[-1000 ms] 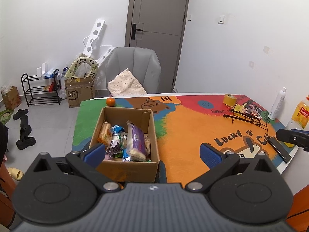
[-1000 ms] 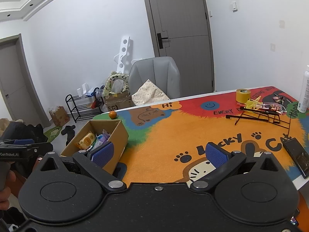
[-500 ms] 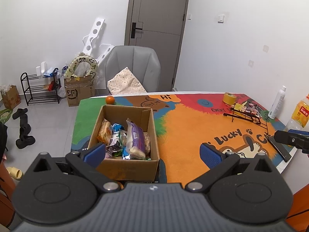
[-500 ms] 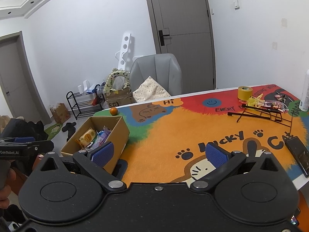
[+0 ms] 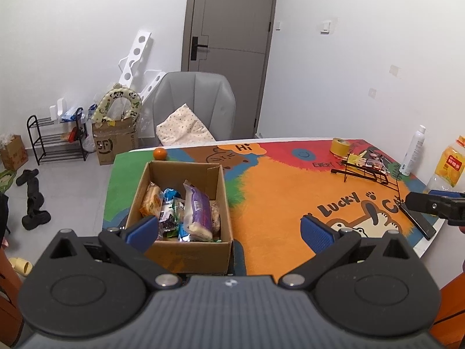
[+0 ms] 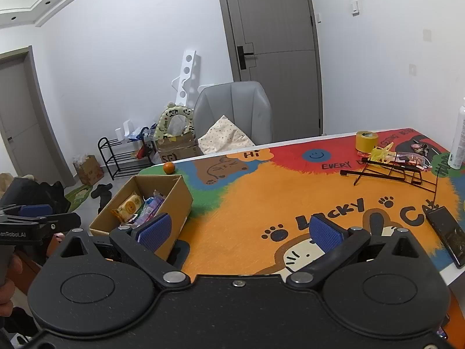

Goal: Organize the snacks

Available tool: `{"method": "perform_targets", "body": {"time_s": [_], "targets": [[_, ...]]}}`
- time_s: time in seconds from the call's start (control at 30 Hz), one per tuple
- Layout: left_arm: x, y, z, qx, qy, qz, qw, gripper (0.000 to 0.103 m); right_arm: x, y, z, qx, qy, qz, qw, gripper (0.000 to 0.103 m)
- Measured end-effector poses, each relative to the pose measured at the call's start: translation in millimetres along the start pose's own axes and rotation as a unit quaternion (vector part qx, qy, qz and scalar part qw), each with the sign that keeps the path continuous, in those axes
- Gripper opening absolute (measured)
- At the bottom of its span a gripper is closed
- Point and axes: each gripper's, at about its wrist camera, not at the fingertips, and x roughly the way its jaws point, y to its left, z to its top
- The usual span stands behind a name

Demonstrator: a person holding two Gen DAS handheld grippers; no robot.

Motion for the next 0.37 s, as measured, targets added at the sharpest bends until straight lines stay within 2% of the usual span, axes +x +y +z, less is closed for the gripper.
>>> {"method": "perform_targets", "body": {"time_s": [0.37], "targets": [[-3.9,-5.6,-0.6,0.006,-0.008,-0.009,0.9999,0.103,-0.4,0.9,0.2,-0.001,0.000,0.000,1.000,0.103]]}}
